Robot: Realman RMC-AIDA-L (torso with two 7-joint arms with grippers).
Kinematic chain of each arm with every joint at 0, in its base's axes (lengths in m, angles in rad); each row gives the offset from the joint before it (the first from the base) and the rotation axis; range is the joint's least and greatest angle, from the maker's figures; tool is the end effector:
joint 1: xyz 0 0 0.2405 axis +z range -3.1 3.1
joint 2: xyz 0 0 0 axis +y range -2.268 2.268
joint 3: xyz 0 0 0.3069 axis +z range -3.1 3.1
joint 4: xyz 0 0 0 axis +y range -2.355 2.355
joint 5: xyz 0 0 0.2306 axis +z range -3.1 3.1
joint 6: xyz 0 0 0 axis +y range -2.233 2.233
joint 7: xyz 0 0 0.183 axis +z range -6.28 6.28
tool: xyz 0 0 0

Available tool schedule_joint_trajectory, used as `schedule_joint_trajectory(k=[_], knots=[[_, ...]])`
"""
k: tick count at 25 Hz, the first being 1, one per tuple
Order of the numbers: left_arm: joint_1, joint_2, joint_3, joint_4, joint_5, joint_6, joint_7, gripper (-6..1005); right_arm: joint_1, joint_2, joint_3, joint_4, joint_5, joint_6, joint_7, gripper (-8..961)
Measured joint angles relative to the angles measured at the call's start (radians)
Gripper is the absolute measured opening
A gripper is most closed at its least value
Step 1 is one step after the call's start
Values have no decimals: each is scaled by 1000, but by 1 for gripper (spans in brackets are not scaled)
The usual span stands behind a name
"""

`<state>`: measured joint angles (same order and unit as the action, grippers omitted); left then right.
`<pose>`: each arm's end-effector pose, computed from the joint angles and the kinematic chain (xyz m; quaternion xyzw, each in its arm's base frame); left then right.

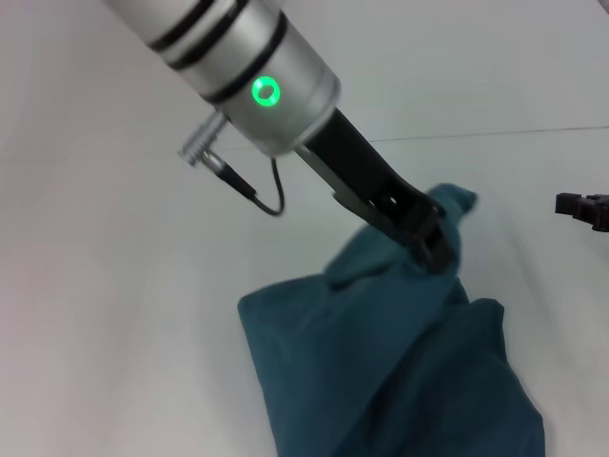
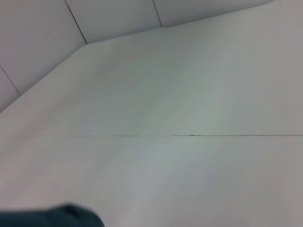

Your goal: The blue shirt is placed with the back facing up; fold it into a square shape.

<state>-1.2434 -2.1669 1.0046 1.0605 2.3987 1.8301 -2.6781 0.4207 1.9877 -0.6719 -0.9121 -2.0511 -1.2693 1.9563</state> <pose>0.0111 0.4206 -0.0866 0.9517 0.2979 -0.0651 0.0374 0.3760 0.4211 0.0574 -0.8178 0.4385 0.1874 0.3223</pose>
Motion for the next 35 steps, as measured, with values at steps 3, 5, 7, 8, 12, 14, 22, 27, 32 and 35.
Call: schedule_joint_trajectory(k=[3, 5, 7, 8, 12, 14, 22, 27, 32, 35], knots=[[58, -8, 114, -16, -114, -108, -28, 59, 0, -3, 13, 1, 0, 1, -10, -1], [95, -7, 193, -37, -195, -183, -36, 61, 0, -4, 23, 1, 0, 0, -17, -1], [118, -6, 257, -78, -271, -235, -34, 64, -1, -5, 27, 1, 0, 1, -19, -1], [124, -6, 281, -102, -309, -253, -32, 79, -1, -7, 27, 1, 0, 2, -19, -1], [136, -8, 352, -163, -393, -279, -40, 141, 1, -16, 36, 1, 0, 6, -19, -1], [131, -7, 389, -191, -412, -278, -41, 172, 4, -16, 43, 1, 0, 6, -20, -1], [150, 0, 349, -200, -414, -274, -31, 402, 6, -17, 47, 1, 0, 7, -24, -2], [224, 22, 175, -171, -407, -239, 77, 634, 9, -16, 37, -21, -20, -47, -24, -3], [339, 59, 33, -164, -413, -207, 232, 914, 15, 15, 35, -137, -83, -165, -5, -2], [428, 76, -40, -152, -414, -196, 354, 926, 17, 50, 6, -266, -147, -234, 48, -1]])
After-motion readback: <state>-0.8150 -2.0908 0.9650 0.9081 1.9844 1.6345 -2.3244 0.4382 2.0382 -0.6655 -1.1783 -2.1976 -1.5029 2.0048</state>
